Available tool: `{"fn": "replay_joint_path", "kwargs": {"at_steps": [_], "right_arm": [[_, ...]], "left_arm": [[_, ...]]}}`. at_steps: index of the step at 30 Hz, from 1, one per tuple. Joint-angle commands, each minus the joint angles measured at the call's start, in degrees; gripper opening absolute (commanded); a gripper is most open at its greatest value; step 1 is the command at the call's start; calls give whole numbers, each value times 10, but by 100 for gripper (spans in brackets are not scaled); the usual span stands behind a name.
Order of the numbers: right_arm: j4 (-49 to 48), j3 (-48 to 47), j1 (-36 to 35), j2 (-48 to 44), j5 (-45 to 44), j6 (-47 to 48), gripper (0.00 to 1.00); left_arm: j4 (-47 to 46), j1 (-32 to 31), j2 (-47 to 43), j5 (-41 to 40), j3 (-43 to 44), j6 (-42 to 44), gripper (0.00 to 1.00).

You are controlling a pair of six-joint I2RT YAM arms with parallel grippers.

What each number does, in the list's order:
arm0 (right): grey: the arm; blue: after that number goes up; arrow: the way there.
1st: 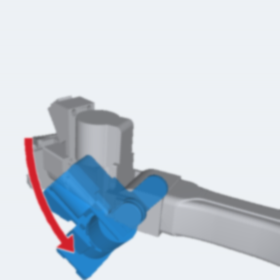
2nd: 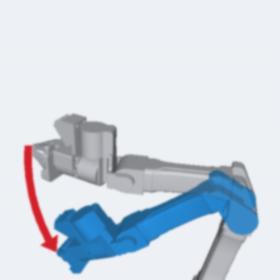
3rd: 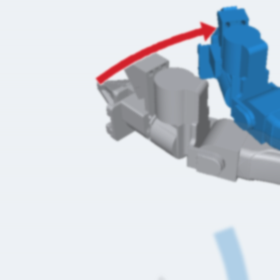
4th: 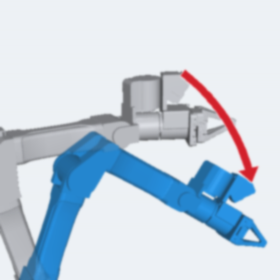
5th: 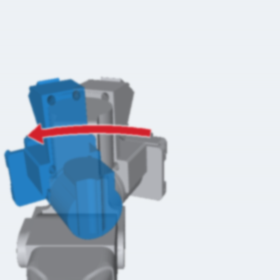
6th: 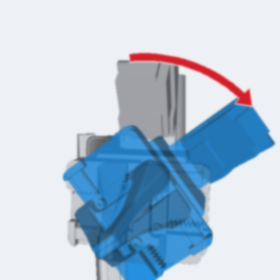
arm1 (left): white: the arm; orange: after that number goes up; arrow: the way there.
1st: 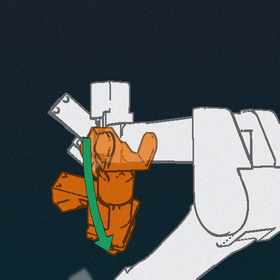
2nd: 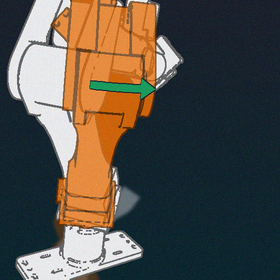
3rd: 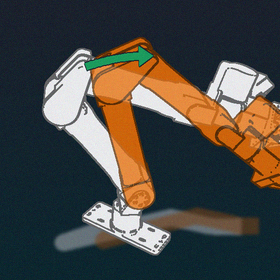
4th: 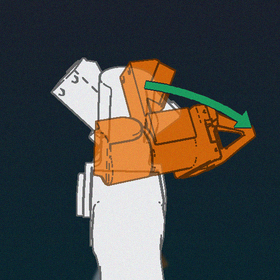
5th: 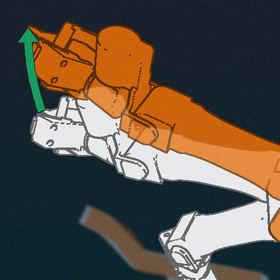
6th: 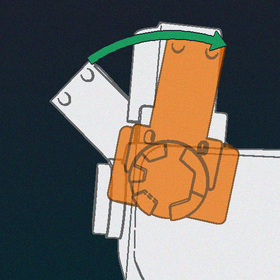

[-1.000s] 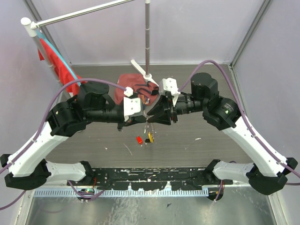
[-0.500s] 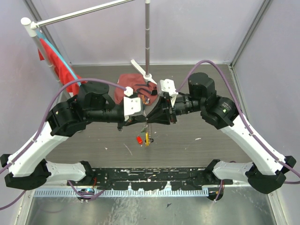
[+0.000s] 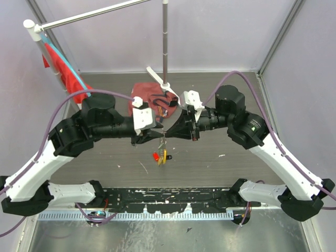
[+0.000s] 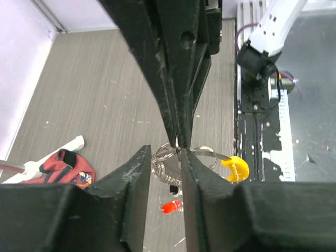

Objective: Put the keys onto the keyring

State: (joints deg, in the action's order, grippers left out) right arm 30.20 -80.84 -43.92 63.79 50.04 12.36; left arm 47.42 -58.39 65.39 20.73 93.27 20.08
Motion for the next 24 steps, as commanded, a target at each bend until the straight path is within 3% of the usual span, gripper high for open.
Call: {"fn": "replay_joint_path", "kwargs": {"at_steps": [1,6,13,24], "right_arm": [[-105,2,-3,-43,1,-37,1],[-199,31,-2,-78,-8,-81,0],[-323,69,-3,-101,-8,-141,1],[-374,78,-2,-98,-6,-165,1]], "left_arm": [[-147,-1,-72,-10,-66,-27,39],[-285,-1,-135,-11,-153,-59,40],[-451,-2,-166,14,-233,-122,33],[-529,-2,-130,91,-235,-165,32]]}}
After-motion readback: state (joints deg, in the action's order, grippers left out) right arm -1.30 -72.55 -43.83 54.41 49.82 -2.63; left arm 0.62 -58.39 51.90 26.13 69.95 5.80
